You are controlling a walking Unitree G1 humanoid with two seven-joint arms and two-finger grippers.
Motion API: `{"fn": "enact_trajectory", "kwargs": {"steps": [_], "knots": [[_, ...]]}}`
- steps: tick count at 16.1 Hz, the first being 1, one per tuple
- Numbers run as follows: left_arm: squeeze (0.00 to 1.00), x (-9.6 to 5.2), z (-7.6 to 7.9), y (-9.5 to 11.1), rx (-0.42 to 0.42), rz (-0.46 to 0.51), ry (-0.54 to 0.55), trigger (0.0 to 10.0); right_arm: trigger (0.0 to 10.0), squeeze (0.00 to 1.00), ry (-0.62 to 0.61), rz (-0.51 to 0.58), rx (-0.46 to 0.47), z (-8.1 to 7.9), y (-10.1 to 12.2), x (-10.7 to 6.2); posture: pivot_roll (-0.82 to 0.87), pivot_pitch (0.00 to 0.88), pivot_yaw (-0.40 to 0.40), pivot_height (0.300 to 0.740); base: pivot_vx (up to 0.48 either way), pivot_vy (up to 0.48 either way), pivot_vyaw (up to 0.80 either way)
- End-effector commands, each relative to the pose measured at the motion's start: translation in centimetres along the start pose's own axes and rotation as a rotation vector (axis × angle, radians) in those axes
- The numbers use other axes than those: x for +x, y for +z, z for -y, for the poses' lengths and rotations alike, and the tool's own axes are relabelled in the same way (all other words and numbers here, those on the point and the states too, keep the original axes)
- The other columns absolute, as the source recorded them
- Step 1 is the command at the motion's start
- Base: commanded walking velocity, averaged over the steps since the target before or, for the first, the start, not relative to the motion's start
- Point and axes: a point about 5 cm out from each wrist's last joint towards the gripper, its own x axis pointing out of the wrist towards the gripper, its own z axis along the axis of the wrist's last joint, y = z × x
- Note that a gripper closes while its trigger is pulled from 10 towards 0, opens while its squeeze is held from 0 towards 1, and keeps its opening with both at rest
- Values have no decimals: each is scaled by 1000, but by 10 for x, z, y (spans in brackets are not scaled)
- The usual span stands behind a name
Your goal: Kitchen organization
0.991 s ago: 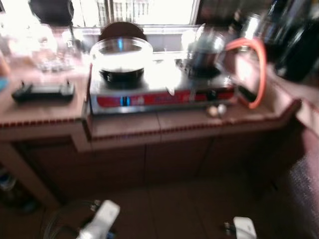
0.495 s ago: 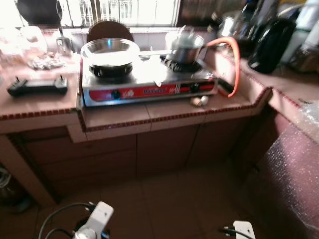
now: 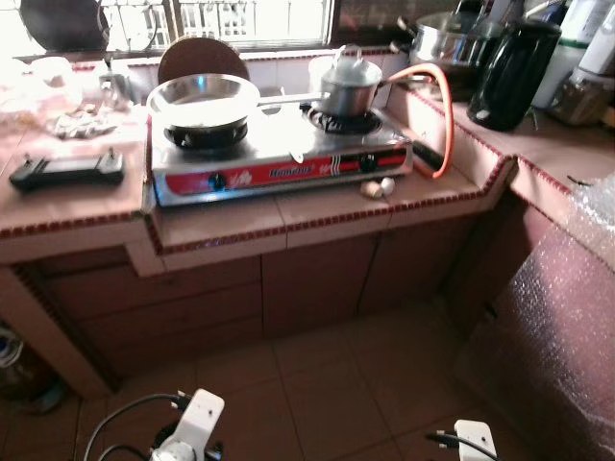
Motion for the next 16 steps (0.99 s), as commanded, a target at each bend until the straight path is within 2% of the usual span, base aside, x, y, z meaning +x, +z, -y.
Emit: {"fn": "enact_trajectory", "kwargs": {"steps": [1,4,7,9,12,16], "knots": [[0,0,-1,2,-5,3,2,10000,10000,0,-8,1,10,4,1,0,119,0,-64,740,0,0,0],[0,0,-1,1,-5,-4,-4,10000,10000,0,-13,-5,18,4,0,0,112,0,-55,740,0,0,-333],[0,0,0,2,15,-7,-18,10000,10000,0,-25,8,90,3,0,0,107,0,-40,740,0,0,-788],[0,0,1,3,49,-7,-22,10000,10000,0,-21,8,90,-1,-1,0,99,0,-15,740,0,0,0],[0,1,3,4,81,-2,-15,10000,10000,0,-31,6,100,1,-2,0,82,0,-3,740,0,0,0],[0,1,5,8,53,25,41,10000,10000,0,-41,22,67,8,5,0,64,0,-30,740,0,0,0]]}}
